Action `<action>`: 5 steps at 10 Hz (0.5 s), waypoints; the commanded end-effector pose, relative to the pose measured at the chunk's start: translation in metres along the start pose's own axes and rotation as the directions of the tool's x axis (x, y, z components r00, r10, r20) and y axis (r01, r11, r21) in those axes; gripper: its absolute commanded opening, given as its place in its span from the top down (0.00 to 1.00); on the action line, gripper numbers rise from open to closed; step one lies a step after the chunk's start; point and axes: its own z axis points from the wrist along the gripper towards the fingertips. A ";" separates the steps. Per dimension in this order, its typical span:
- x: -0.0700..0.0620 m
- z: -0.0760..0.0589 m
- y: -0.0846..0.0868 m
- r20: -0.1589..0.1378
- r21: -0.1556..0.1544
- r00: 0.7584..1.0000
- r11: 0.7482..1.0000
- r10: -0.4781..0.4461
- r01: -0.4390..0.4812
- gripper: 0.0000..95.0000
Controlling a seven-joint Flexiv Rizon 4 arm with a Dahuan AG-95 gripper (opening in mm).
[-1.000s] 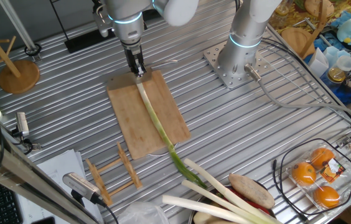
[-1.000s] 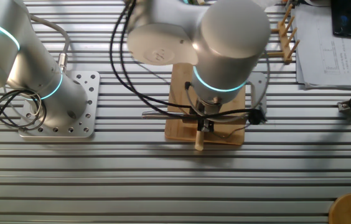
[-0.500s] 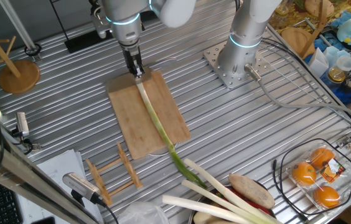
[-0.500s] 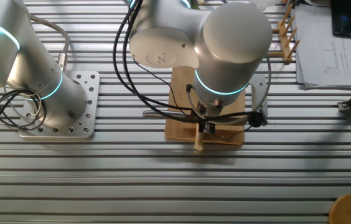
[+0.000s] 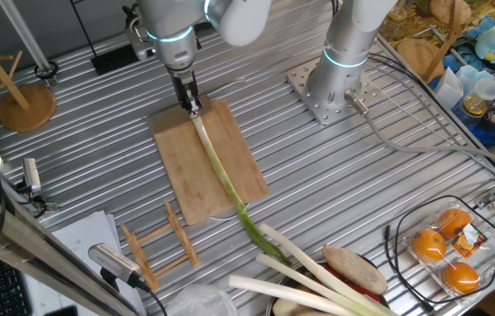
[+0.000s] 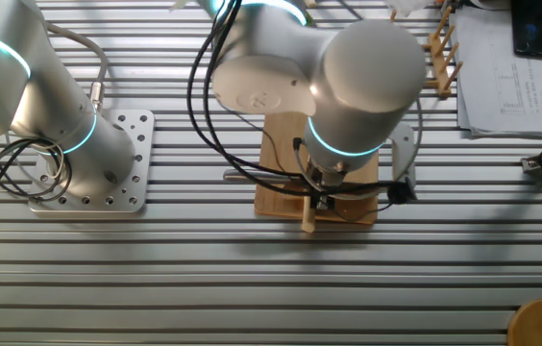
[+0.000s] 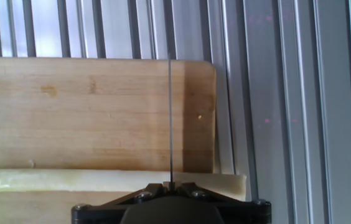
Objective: Chop the scallions
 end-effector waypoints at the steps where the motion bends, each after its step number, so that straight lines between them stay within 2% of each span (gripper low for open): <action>1: -0.001 0.023 -0.002 -0.006 -0.008 1.000 1.000 0.000 0.000 1.00; 3: -0.002 0.025 -0.002 -0.004 -0.010 1.000 1.000 -0.002 0.002 1.00; 4: -0.002 0.021 -0.002 -0.008 -0.010 1.000 1.000 -0.005 0.005 1.00; 5: -0.003 0.007 -0.002 -0.022 -0.015 1.000 1.000 -0.009 0.008 1.00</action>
